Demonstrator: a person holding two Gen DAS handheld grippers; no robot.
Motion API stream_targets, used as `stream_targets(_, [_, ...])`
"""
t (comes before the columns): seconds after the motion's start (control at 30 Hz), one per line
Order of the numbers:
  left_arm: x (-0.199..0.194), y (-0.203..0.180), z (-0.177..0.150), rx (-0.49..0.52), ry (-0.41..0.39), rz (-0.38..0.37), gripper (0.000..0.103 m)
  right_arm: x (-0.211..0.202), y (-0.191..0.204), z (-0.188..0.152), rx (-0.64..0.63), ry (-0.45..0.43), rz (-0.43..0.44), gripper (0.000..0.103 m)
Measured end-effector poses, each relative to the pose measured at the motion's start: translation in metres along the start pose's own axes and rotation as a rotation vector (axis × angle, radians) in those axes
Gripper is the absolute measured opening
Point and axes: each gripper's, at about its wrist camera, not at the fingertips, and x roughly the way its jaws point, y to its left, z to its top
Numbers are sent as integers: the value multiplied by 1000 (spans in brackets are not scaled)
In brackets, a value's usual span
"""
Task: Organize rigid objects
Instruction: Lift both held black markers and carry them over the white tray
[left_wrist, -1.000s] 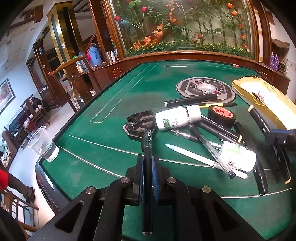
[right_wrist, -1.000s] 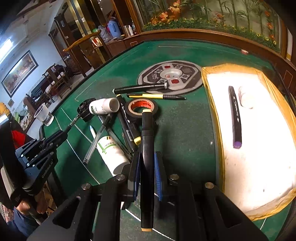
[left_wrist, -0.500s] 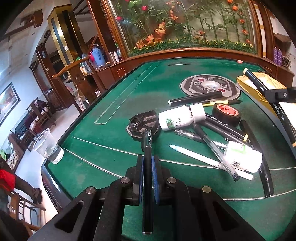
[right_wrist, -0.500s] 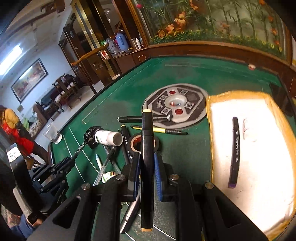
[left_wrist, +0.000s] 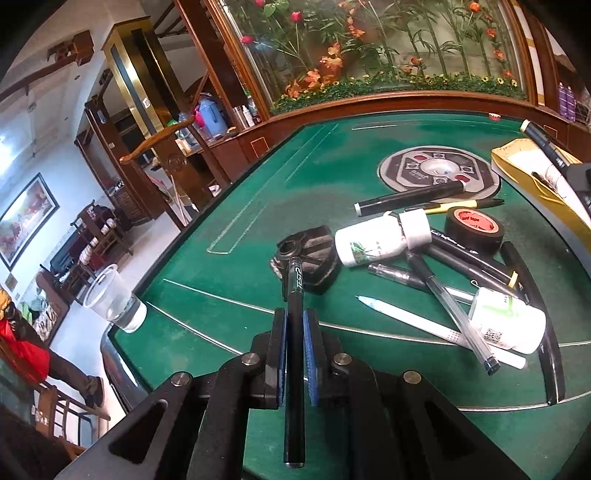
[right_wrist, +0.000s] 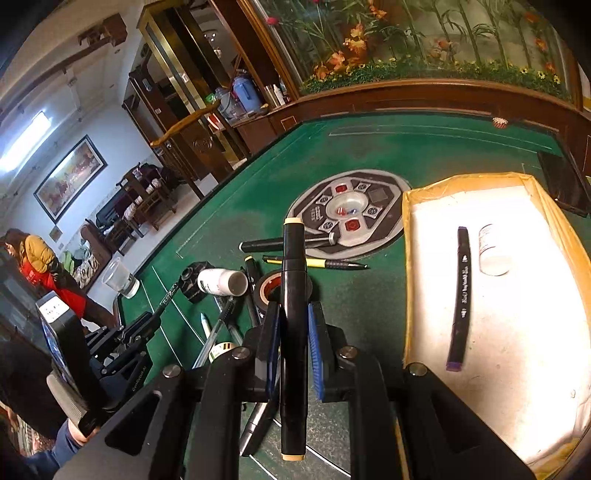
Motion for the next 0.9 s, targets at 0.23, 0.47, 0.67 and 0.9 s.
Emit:
stream_targets(0.23, [-6,3,2,2,-18,33,9,-17,-20,2,51,-38,-16,14])
stream_targets(0.47, [-11,6,5,-4,-31,53,9,-31,-38,4,92,-64,-29,14])
stream_targets(0.67, [-20,4,13,-3,-44,35,9,-40,-52,4,129,-87,-41,14])
stream_targets(0.9, [-35,-12,43,-23,1,-195,9,-47,-82,7,206,-110,-100,14])
